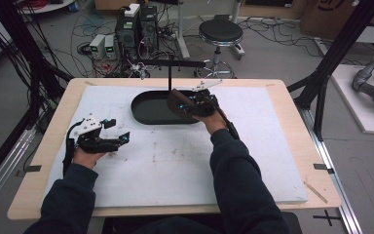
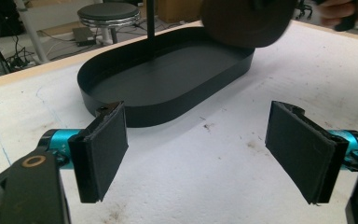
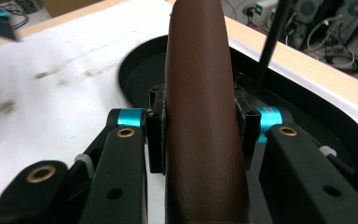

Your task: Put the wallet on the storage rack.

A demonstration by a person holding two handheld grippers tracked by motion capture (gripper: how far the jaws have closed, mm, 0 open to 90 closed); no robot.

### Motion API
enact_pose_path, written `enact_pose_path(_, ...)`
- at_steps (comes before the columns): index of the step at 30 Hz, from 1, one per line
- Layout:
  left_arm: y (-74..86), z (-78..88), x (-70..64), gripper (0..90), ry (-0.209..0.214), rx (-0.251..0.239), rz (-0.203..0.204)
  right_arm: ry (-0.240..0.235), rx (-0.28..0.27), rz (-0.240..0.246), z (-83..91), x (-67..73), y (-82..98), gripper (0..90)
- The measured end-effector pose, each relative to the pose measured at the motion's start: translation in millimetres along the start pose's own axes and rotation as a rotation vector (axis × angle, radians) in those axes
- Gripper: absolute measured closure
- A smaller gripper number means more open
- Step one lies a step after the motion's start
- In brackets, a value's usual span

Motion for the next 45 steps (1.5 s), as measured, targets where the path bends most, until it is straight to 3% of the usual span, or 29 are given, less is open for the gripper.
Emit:
enact_pose_path(4, -0.3, -0.1, -0.9, 20.8, 0.003, -0.001, -0.001, 0.028, 0.024, -0.032, -24.1, -14.7, 0.2, 65.4)
enact_pose_path(8, 0.2, -0.5, -0.4, 20.8, 0.008, 0.002, 0.004, 0.035, 0.045, -0.108, -45.5, -28.6, 4.8, 65.1)
enact_pose_path(10, 0.2, -0.5, -0.2, 20.8, 0.009, 0.002, 0.007, 0.005, 0.073, -0.172, -55.5, -34.6, 7.6, 64.6)
enact_pose_path(11, 0.3, -0.5, 0.1, 20.8, 0.011, -0.003, 0.01, 0.005, 0.074, -0.179, -59.5, -36.5, 9.6, 64.2)
enact_pose_path(13, 0.3, -0.2, 0.7, 20.8, 0.009, -0.003, 0.012, 0.056, 0.047, -0.178, -61.0, -38.3, 10.5, 60.3)
enact_pose_path(15, 0.5, -0.7, 1.1, 20.8, 0.011, -0.001, 0.015, 0.155, 0.049, -0.161, -57.6, -39.0, 9.6, 51.3)
enact_pose_path(17, 0.7, -1.3, 0.6, 20.8, 0.01, 0.001, 0.018, 0.219, 0.067, -0.138, -51.7, -41.4, 8.9, 46.6)
enact_pose_path(19, 0.6, -1.3, 0.1, 20.8, 0.01, 0.0, 0.018, 0.235, 0.069, -0.14, -45.0, -43.9, 8.3, 41.6)
enact_pose_path(23, -0.6, 0.1, 0.5, 20.8, 0.008, -0.011, 0.031, 0.256, 0.038, -0.162, -23.4, -50.2, 7.7, 34.1)
enact_pose_path(25, -1.2, 1.0, 0.5, 20.8, 0.008, -0.016, 0.038, 0.24, 0.034, -0.159, -10.4, -51.8, 8.1, 33.4)
enact_pose_path(29, -1.2, 0.4, 0.7, 20.8, 0.01, -0.022, 0.053, 0.234, 0.011, -0.091, 23.5, -49.3, 18.1, 28.0)
enact_pose_path(31, -1.3, 0.4, 1.4, 20.8, 0.004, -0.021, 0.061, 0.229, 0.066, -0.099, 38.2, -48.8, 26.5, 22.4)
enact_pose_path(32, -1.3, 0.5, 1.8, 20.8, 0.005, -0.025, 0.066, 0.227, 0.074, -0.093, 47.3, -47.6, 32.2, 22.9)
enact_pose_path(33, -1.5, 0.4, 1.9, 20.8, -0.002, -0.034, 0.075, 0.238, 0.049, -0.068, 57.8, -44.1, 38.9, 24.4)
enact_pose_path(35, -2.7, 0.7, 2.9, 20.7, -0.011, -0.043, 0.086, 0.241, 0.069, -0.052, 78.3, -39.7, 46.7, 23.2)
enact_pose_path(36, -3.2, 0.9, 3.4, 20.7, -0.014, -0.045, 0.087, 0.244, 0.024, -0.035, 92.4, -35.6, 53.4, 23.8)
enact_pose_path(38, -3.8, 1.7, 3.8, 20.7, -0.022, -0.049, 0.086, 0.248, 0.019, -0.025, 112.3, -30.6, 59.5, 22.8)
enact_pose_path(40, -3.9, 1.8, 4.4, 20.6, -0.026, -0.048, 0.09, 0.258, -0.037, -0.01, 131.0, -23.7, 68.5, 23.5)
enact_pose_path(45, -4.9, 1.7, 3.3, 20.7, -0.027, -0.053, 0.091, 0.304, -0.099, 0.027, 158.7, -7.8, 95.8, 21.3)
Point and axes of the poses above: each handheld gripper's, and its own axes: z roughly backward along the jaws, y roughly out of its underside, x roughly to its left, the point moved 1 cm from there along -z, roughly forward along the jaws, and after that the axes turned 6 degrees about -y, right-handed, at the moved point
